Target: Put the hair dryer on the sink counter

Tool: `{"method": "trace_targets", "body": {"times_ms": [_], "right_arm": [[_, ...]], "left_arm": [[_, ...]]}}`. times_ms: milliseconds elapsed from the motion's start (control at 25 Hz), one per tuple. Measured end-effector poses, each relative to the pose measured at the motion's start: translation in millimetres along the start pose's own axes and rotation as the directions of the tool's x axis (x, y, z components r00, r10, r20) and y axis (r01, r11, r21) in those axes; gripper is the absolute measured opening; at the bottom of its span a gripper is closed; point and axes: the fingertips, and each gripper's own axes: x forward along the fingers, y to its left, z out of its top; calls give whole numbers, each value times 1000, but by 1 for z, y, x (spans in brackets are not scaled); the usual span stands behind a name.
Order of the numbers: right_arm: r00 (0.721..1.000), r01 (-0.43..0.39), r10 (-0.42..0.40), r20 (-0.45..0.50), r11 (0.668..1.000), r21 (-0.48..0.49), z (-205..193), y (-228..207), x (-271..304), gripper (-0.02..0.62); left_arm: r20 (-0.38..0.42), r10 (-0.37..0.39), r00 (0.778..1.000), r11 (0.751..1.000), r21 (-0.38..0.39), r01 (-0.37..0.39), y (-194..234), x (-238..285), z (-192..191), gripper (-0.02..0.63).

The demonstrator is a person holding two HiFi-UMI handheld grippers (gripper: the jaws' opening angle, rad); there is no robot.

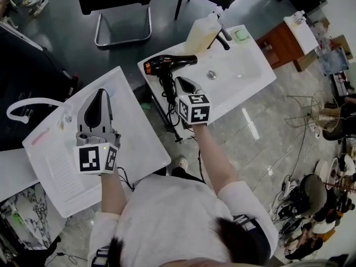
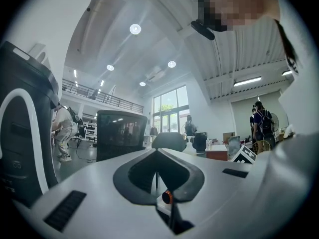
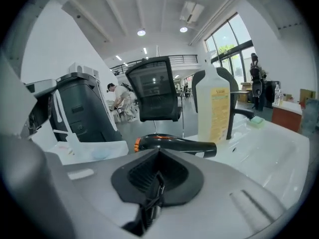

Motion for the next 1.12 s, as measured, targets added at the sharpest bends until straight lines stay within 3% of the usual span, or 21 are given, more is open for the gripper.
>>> {"method": "trace_targets", "body": {"times_ms": [400,880,1120], "right_arm": [[979,-32,37,200,999,-29,41,0,-96,11],[939,-20,52,340,995,-97,68,-8,-200,11],[906,-40,61,418,997,-60,80,-15,-250,11]], "left_arm": [[45,-5,999,1000,15,5,-48,-25,26,2],[91,-2,996,1000,30,-1,-102,-62,52,2],[115,0,993,999,39,-5,-127,-80,61,2]]}}
